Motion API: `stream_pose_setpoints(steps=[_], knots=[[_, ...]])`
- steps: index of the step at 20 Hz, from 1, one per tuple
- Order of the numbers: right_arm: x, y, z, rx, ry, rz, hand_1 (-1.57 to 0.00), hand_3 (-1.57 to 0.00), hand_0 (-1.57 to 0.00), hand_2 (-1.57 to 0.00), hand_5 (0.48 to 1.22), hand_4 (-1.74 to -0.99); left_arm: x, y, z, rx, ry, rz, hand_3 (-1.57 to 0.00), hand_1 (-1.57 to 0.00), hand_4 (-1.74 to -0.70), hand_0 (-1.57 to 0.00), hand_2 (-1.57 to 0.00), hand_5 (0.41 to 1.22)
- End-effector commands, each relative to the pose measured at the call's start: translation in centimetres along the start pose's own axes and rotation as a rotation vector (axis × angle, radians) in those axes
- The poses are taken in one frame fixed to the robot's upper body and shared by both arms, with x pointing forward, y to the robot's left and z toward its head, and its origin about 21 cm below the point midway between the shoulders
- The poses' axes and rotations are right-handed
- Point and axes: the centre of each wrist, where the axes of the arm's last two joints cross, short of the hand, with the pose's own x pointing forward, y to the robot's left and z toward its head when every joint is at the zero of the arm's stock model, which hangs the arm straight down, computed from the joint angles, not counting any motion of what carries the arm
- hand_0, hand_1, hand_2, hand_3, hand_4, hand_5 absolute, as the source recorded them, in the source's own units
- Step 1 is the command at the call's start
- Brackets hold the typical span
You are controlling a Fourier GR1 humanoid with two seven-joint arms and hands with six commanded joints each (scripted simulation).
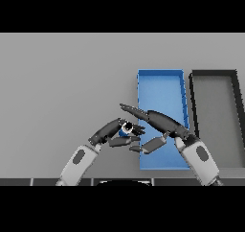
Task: Pick up the blue pipe and place it into the blue bin.
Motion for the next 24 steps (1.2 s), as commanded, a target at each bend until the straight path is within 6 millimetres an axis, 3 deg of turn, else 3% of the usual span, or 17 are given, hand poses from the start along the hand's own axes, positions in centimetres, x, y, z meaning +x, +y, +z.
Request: stream_pose_setpoints(steps=[1,6,8,9,10,11,12,14,17,19,24], knots=[[0.1,0.2,-0.8,0.031,-0.011,0.001,0.00,0.00,0.00,0.00,0.513,-1.195,0.0,0.1,-0.1,-0.005,-0.002,0.011,-1.57,-1.57,-1.48,-1.57,-1.57,1.221],[0.1,0.5,-3.4,0.106,-0.004,-0.012,-0.01,0.00,0.00,-0.02,0.511,-1.214,-0.4,-0.1,0.0,-0.037,-0.008,0.038,-1.57,-1.57,-1.45,-1.57,-1.57,1.221],[0.2,0.6,-4.3,0.128,-0.004,-0.011,-0.11,-0.05,-0.02,-0.13,0.517,-1.222,-0.4,0.2,0.0,-0.029,-0.028,0.051,-1.57,-1.57,-1.46,-1.57,-1.57,1.221],[0.1,0.6,-4.7,0.140,-0.004,-0.021,-0.24,-0.14,-0.17,-0.25,0.519,-1.255,-0.4,0.1,0.0,-0.023,0.006,0.037,-1.57,-1.57,-1.51,-1.57,-1.57,1.221],[0.1,0.6,-5.2,0.149,0.005,-0.014,-0.44,-0.31,-0.40,-0.43,0.520,-1.303,-0.5,0.2,0.0,-0.022,0.031,0.044,-1.30,-1.57,-1.56,-1.57,-1.54,1.221],[0.2,0.8,-5.4,0.162,0.000,-0.006,-0.65,-0.50,-0.63,-0.66,0.523,-1.383,-0.5,0.2,0.2,-0.018,0.033,0.051,-1.14,-1.57,-1.60,-1.57,-1.53,1.221],[0.2,0.7,-5.8,0.160,-0.009,-0.001,-0.84,-0.66,-0.82,-0.84,0.527,-1.446,-0.1,0.1,-0.1,-0.023,0.038,0.051,-1.16,-1.57,-1.63,-1.57,-1.54,1.221],[0.2,0.7,-6.1,0.166,-0.031,-0.028,-1.10,-0.90,-1.09,-1.10,0.600,-1.537,-0.3,0.1,-0.1,-0.015,0.015,0.050,-1.23,-1.57,-1.67,-1.57,-1.55,1.221],[0.1,1.6,-6.0,0.157,-0.071,-0.085,-1.33,-1.23,-1.32,-1.33,0.869,-1.481,-0.2,0.4,-0.4,-0.024,-0.002,0.039,-1.33,-1.57,-1.70,-1.57,-1.56,1.221],[-0.1,1.6,-5.8,0.139,-0.097,-0.056,-1.42,-1.35,-1.41,-1.42,0.996,-1.474,-0.3,0.3,-0.3,-0.022,-0.004,0.047,-1.37,-1.57,-1.72,-1.57,-1.55,1.221],[-0.3,2.3,-5.7,0.142,-0.114,-0.118,-1.52,-1.50,-1.52,-1.52,1.147,-1.490,-0.4,0.0,-0.3,-0.018,-0.018,0.040,-1.44,-1.57,-1.73,-1.57,-1.56,1.221]])
